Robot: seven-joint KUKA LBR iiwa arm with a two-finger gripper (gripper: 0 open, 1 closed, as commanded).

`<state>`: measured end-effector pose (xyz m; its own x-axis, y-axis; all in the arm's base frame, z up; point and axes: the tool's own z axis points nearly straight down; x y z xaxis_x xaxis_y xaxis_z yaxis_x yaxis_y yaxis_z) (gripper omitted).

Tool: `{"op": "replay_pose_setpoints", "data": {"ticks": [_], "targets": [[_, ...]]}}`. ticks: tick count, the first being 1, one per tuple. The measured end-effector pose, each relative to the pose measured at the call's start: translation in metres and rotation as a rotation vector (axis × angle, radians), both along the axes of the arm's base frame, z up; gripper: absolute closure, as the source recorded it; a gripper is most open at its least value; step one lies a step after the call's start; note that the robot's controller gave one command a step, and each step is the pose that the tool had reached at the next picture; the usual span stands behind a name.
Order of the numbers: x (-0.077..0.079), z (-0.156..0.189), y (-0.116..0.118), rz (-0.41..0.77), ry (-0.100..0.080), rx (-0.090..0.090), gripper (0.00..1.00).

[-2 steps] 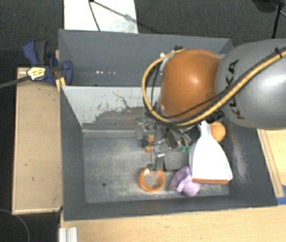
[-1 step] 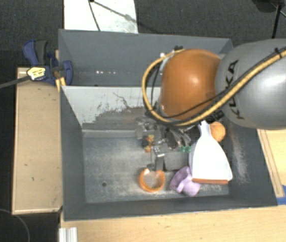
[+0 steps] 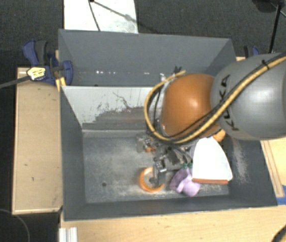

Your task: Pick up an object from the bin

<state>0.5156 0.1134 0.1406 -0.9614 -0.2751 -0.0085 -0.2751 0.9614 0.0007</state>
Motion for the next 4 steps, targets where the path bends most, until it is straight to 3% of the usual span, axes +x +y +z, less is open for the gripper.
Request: {"op": "replay_pose_setpoints", "data": {"ticks": [1,2,3,4], "targets": [[-0.016,-0.018,-0.016,0.118,0.013,-0.003,0.00],[-0.016,-0.039,-0.015,0.275,0.002,-0.004,0.00],[-0.013,-0.046,-0.038,0.245,0.006,-0.002,0.00],[-0.015,-0.034,-0.035,0.195,0.004,-0.003,0.00]]}}
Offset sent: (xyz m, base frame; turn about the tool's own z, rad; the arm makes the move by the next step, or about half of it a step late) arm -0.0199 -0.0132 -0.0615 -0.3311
